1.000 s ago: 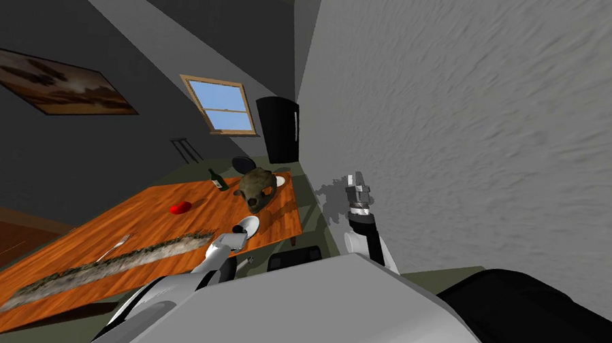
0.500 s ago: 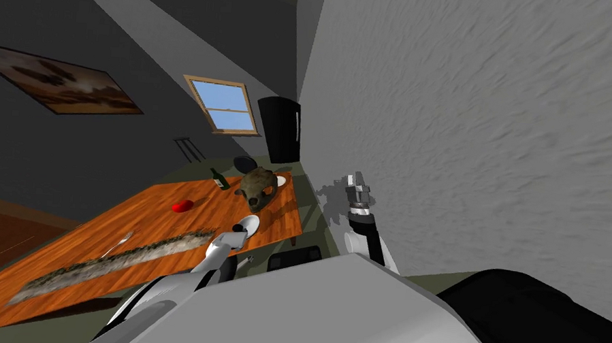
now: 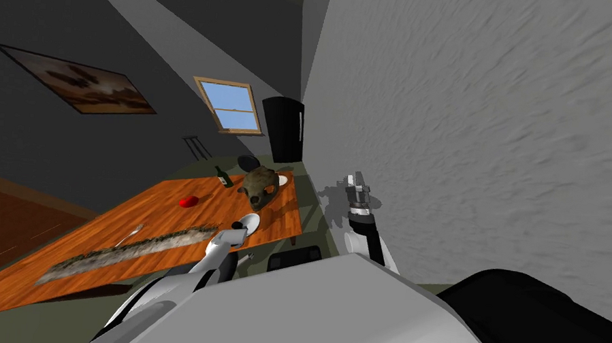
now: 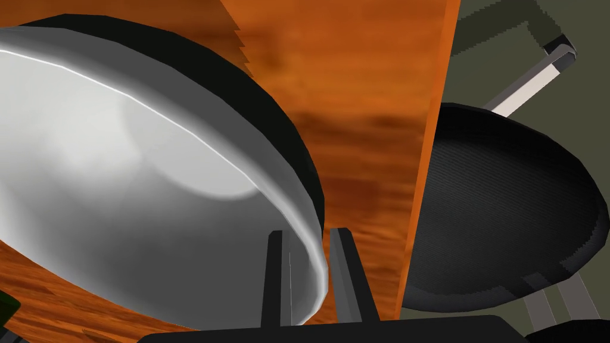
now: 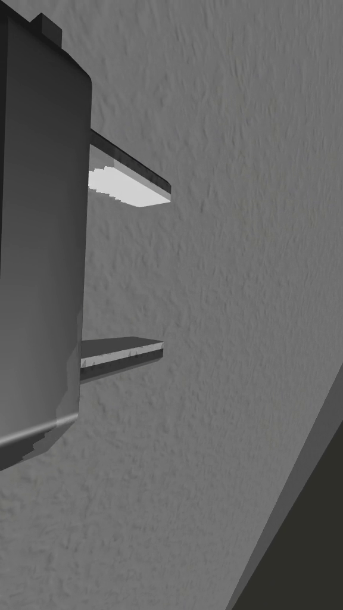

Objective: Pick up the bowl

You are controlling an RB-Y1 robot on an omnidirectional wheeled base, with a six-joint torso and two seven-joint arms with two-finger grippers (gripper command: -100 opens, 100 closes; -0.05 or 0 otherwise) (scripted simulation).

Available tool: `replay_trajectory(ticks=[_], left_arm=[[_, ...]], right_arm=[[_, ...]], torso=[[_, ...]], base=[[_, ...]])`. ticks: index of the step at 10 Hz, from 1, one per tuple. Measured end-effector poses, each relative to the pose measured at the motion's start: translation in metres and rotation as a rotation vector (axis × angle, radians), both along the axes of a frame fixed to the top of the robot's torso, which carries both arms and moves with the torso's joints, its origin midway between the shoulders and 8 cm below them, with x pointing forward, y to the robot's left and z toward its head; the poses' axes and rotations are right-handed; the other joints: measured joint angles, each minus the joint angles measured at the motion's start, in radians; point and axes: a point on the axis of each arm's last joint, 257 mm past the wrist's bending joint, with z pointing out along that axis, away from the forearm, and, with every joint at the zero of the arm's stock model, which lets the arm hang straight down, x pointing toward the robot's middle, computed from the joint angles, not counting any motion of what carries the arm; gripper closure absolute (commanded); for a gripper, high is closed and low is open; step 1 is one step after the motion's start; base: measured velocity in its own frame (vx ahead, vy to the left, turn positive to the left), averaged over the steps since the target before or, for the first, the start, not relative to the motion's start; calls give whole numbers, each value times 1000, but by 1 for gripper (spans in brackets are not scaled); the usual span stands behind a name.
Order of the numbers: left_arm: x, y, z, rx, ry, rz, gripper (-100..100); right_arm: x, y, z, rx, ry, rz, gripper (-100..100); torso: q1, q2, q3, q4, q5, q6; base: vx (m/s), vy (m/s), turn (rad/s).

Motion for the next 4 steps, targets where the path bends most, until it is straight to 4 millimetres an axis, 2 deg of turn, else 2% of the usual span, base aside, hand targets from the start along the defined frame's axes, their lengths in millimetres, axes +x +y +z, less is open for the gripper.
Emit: replay_trajectory(ticks=[3, 4], left_arm=[[8, -1, 8, 0, 0, -24, 100], [8, -1, 8, 1, 2, -26, 0]], right_arm=[[0, 0, 0, 0, 0, 0, 0], [0, 0, 0, 0, 0, 0, 0]], torso=[[-1, 1, 1, 1, -1, 1], [0, 1, 1, 1, -1, 1]], base=[[-3, -29, 56], [0, 0, 0]])
